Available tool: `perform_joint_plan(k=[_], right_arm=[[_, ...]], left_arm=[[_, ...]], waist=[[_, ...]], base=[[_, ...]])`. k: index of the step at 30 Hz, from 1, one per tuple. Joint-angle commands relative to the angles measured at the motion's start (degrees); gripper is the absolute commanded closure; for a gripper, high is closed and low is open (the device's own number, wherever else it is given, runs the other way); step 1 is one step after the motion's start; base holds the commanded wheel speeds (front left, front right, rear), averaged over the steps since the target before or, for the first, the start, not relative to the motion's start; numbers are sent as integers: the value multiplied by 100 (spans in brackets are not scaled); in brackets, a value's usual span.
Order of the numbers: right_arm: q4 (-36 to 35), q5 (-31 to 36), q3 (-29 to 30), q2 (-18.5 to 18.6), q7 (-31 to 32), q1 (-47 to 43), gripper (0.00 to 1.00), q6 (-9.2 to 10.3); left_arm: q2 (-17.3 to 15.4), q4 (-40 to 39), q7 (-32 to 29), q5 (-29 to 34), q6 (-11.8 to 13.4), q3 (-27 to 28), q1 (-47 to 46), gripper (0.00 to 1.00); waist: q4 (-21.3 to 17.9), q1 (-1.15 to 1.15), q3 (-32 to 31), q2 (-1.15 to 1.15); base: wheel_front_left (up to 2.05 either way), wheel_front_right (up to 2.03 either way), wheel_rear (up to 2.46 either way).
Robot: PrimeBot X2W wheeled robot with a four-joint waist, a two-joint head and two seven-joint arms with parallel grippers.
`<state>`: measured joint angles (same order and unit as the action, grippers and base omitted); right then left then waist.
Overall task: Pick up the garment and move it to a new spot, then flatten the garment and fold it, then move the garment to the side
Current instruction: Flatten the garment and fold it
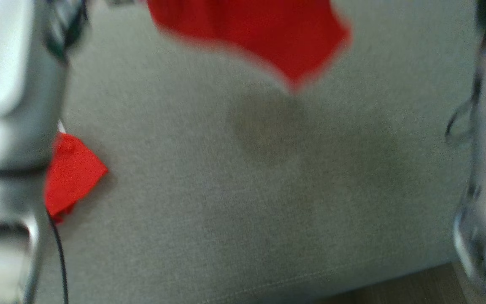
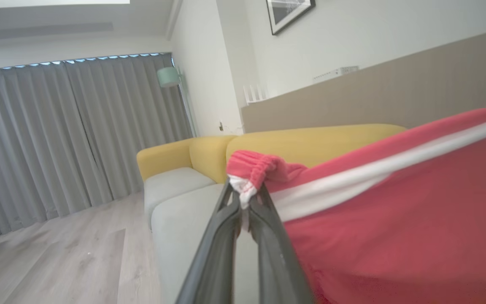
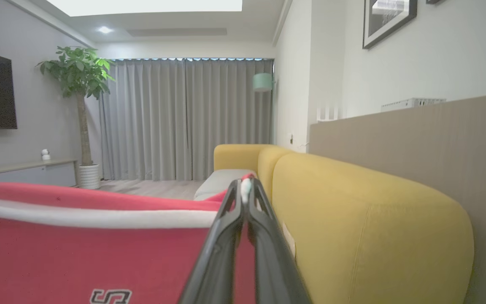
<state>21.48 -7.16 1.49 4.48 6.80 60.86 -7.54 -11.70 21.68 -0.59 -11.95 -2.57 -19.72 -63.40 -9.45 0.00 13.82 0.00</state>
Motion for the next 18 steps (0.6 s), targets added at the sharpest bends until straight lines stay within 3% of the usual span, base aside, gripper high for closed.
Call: perform_joint_plan(k=[1,5,8,14,18], right_arm=[[-16,67,-16,18,-204,414,100,5],[1253,119,612,-56,-1366,1673,100,5],[2137,110,948,-108,-1873,2033,100,5],[3706,14,852,-142,-1886,1746,100,5],[4389,-99,461,-94,-1602,1325,100,5]], left_arm=[[-215,-36,116,64,30,250,-484,100],[-33,984,917,68,97,401,-1510,100],[148,1660,1335,-12,97,460,-1821,100],[485,2439,1546,-151,-127,361,-1396,100],[565,2475,1555,-177,-252,293,-601,100]], waist=[[-105,0,620,0],[-78,0,893,0],[-51,0,983,0],[32,0,1118,0],[43,0,1071,0]], base=[[0,0,0],[0,0,0],[0,0,0],[0,0,0],[0,0,0]])
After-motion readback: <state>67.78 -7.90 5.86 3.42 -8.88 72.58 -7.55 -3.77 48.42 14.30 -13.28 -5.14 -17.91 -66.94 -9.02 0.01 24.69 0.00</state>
